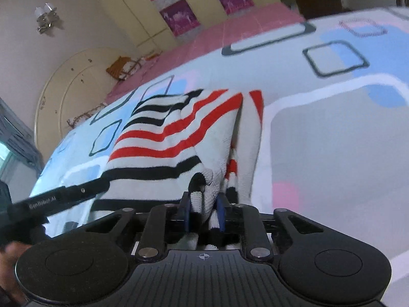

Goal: Fold small clothes

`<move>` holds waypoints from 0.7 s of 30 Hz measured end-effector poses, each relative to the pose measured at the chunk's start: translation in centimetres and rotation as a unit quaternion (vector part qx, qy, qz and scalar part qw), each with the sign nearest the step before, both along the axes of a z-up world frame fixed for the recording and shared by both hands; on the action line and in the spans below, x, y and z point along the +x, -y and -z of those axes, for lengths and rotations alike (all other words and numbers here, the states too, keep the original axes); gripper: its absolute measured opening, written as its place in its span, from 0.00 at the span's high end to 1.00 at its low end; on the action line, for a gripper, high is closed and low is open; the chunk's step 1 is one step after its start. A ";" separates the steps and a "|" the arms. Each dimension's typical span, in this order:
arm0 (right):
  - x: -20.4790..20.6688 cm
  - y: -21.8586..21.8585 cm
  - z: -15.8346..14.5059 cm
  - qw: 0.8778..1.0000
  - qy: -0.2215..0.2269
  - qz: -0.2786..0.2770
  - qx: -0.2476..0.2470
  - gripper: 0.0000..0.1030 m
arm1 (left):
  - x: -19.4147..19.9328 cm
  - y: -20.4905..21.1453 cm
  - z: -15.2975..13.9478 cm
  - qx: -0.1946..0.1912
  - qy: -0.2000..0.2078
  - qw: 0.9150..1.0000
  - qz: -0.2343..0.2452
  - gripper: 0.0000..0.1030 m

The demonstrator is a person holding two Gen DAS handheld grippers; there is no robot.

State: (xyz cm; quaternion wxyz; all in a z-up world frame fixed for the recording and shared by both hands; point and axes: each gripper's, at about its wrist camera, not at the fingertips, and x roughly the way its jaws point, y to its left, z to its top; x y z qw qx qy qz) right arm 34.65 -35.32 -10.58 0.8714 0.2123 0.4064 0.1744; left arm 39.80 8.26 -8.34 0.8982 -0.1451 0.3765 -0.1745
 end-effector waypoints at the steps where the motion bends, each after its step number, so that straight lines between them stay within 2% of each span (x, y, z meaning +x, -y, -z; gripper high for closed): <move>1: -0.6 0.2 0.0 1.000 0.006 0.004 -0.005 0.82 | 0.1 0.4 0.0 0.011 0.006 1.000 0.016 0.55; 3: -1.3 0.0 0.8 1.000 -0.003 0.011 -0.022 0.82 | 0.5 1.6 0.6 0.059 0.004 0.997 0.043 0.55; 4: -1.2 0.0 1.6 1.000 -0.011 0.015 -0.017 0.82 | 0.8 2.0 0.7 0.072 0.006 0.996 0.050 0.55; 6: -1.2 0.1 1.2 1.000 -0.006 0.024 -0.008 0.82 | 1.5 2.1 0.4 0.079 0.000 0.995 0.063 0.55; 8: -1.3 0.6 0.0 0.999 0.015 0.043 -0.002 0.64 | 1.6 1.2 -0.6 0.068 0.015 0.995 0.071 0.57; 9: -1.4 0.9 -0.6 0.998 0.031 0.060 -0.011 0.44 | 1.7 0.8 -1.0 0.062 0.025 0.995 0.070 0.57; 10: -0.9 1.4 -1.0 0.996 0.046 0.069 -0.012 0.43 | 2.2 0.3 -1.1 0.061 0.031 0.996 0.066 0.57; 12: 1.2 2.0 -0.8 0.997 0.031 0.076 0.005 0.43 | 2.9 -0.5 -1.1 0.060 0.033 0.996 0.056 0.57; 16: 5.9 1.7 0.6 0.997 0.017 0.076 0.013 0.44 | 5.7 -1.3 0.3 0.028 0.004 0.999 0.043 0.58; 17: 6.7 1.4 1.1 0.997 0.013 0.070 0.015 0.45 | 6.2 -1.4 0.6 0.011 -0.003 0.999 0.041 0.57; 18: 7.4 1.1 1.4 0.998 0.010 0.062 0.015 0.55 | 6.6 -1.4 0.8 0.002 -0.007 0.999 0.036 0.56; 19: 7.8 0.7 1.7 0.998 0.010 0.053 0.017 0.71 | 7.0 -1.2 1.1 -0.003 -0.010 0.999 0.034 0.56; 21: 7.9 0.4 1.4 0.998 0.036 0.046 0.006 0.90 | 7.4 -1.0 1.2 -0.013 -0.006 0.999 0.031 0.58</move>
